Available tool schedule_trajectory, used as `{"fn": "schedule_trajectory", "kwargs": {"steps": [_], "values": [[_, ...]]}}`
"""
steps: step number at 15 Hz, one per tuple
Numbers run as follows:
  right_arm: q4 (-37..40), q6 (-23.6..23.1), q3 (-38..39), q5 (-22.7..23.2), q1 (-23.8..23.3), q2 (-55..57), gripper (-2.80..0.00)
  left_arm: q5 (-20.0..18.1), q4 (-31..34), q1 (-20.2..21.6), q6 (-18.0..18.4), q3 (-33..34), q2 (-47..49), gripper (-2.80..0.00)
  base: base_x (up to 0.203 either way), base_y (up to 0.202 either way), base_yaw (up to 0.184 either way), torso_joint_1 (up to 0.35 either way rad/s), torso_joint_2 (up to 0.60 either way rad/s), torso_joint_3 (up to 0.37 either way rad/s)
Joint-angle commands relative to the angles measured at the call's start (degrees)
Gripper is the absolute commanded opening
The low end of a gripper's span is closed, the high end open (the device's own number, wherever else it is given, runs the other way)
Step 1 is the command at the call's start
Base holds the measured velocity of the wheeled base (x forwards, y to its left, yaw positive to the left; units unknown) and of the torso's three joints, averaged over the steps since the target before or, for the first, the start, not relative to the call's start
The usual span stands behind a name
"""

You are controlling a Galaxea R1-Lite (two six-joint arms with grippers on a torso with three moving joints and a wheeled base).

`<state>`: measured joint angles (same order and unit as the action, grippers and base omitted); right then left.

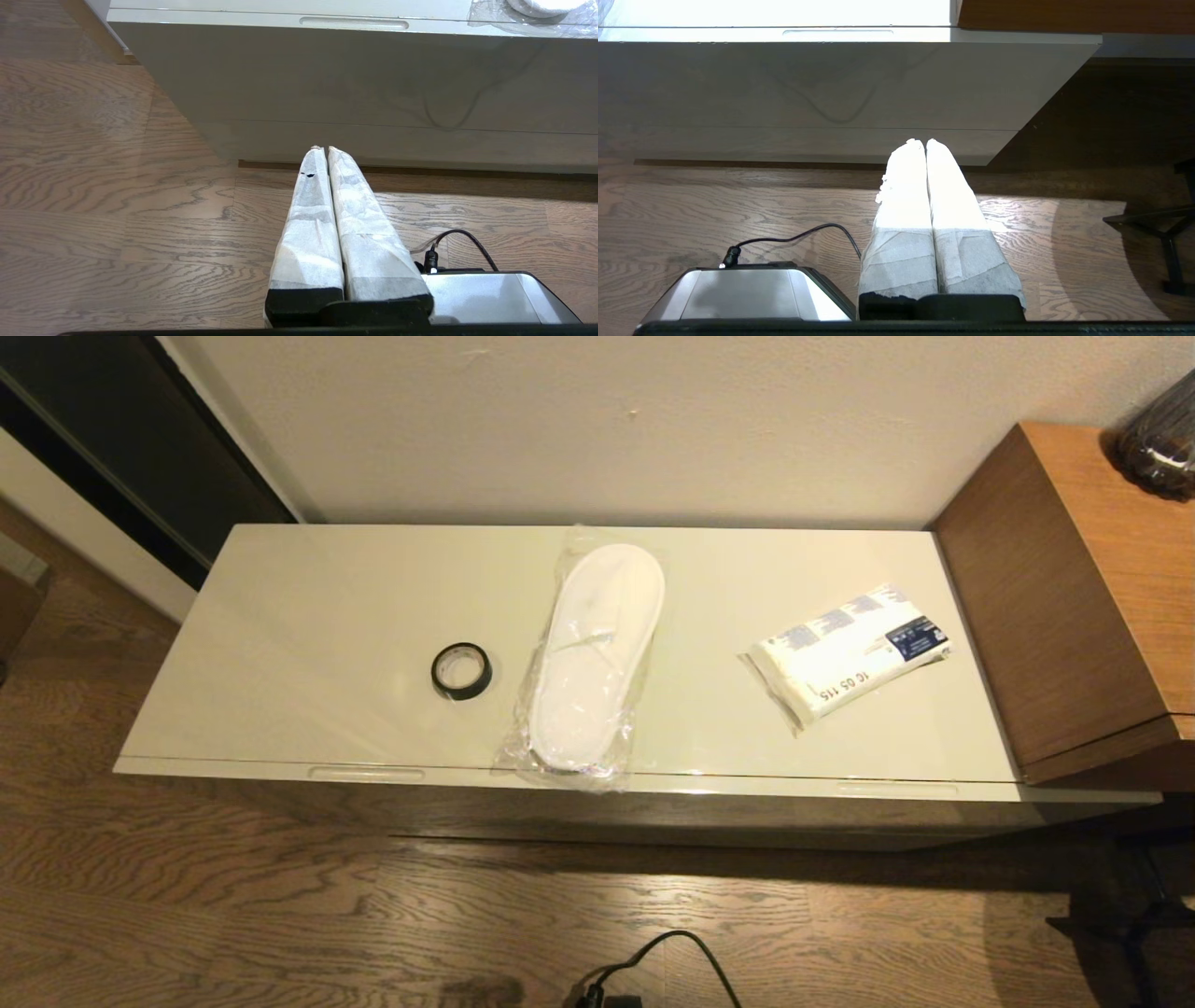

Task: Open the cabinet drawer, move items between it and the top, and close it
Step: Open the drawer

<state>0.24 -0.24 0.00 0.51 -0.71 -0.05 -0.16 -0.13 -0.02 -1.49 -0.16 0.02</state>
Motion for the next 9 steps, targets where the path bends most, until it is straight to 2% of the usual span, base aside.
{"fn": "schedule_trajectory", "kwargs": {"steps": [1,9], "values": [[0.02,-0.02,0.0,0.02,0.0,0.05,-2.8,-0.02,-0.04,-0.06,-0.01,-0.02,0.06,-2.8,0.0,0.0,0.0,0.0,0.0,0.0],[-0.07,-0.11,0.0,0.02,0.0,0.05,-2.8,-0.17,0.09,0.02,4.53,-0.56,0.17,-2.8,0.0,0.0,0.0,0.0,0.0,0.0]]}}
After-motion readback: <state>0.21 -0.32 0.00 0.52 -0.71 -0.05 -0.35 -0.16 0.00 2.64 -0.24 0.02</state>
